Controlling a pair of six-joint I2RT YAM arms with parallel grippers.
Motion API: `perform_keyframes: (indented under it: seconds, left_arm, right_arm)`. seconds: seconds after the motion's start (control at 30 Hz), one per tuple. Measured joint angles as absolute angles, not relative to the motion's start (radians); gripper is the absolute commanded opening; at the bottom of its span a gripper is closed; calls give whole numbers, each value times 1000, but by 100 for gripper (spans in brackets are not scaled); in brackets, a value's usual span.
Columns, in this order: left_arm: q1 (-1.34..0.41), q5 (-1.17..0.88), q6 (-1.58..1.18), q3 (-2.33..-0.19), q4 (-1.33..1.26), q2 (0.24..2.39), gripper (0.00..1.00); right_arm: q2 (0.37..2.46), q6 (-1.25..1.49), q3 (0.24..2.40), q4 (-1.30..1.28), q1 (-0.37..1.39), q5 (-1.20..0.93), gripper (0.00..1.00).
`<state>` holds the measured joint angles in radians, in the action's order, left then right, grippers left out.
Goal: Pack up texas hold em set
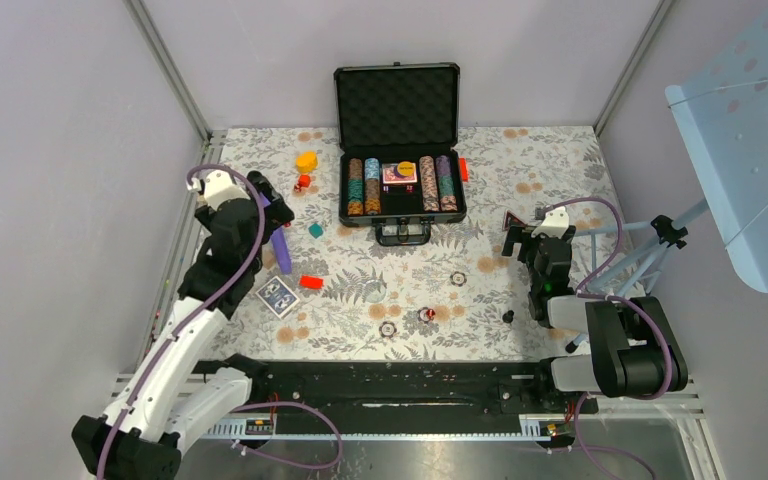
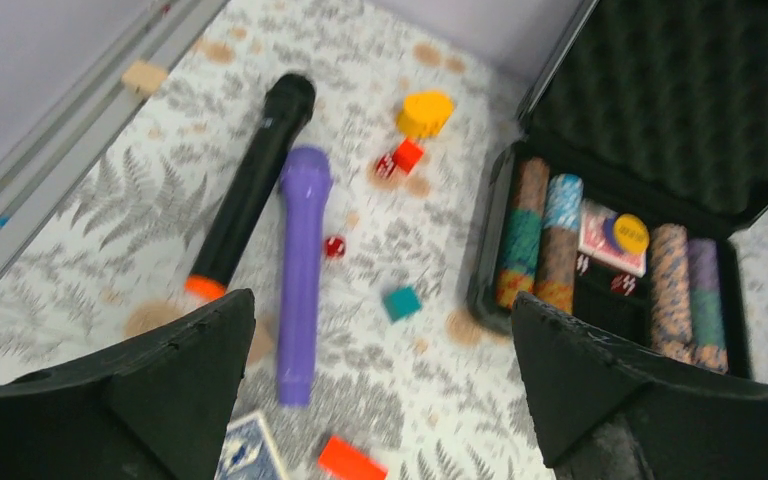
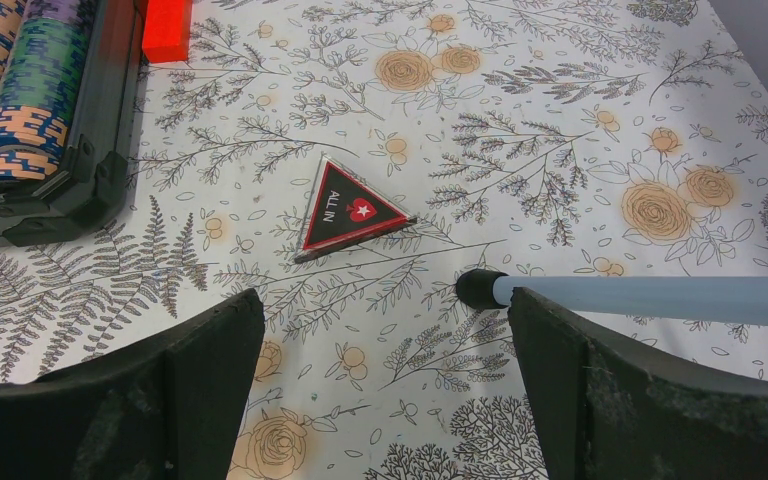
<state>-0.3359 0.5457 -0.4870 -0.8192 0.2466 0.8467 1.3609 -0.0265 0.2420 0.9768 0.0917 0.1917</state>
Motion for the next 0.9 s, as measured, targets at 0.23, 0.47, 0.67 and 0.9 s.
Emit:
perform_keyframes:
  seconds: [0.23, 0.47, 0.67, 0.9]
  left_arm:
    - [-311, 467, -517, -887, 583, 838, 99]
    - [-284, 376, -428, -849, 642, 741, 99]
    - [-284, 343, -387, -788, 653, 696, 99]
    - [-284, 313, -366, -776, 626, 679, 99]
  right_arm:
    - [1357, -27, 242, 973, 92, 192, 98]
    - [1069, 6, 352, 626, 92, 160, 98]
    - [879, 226, 486, 368, 92, 161, 98]
    - [949, 387, 691, -25, 92, 150, 98]
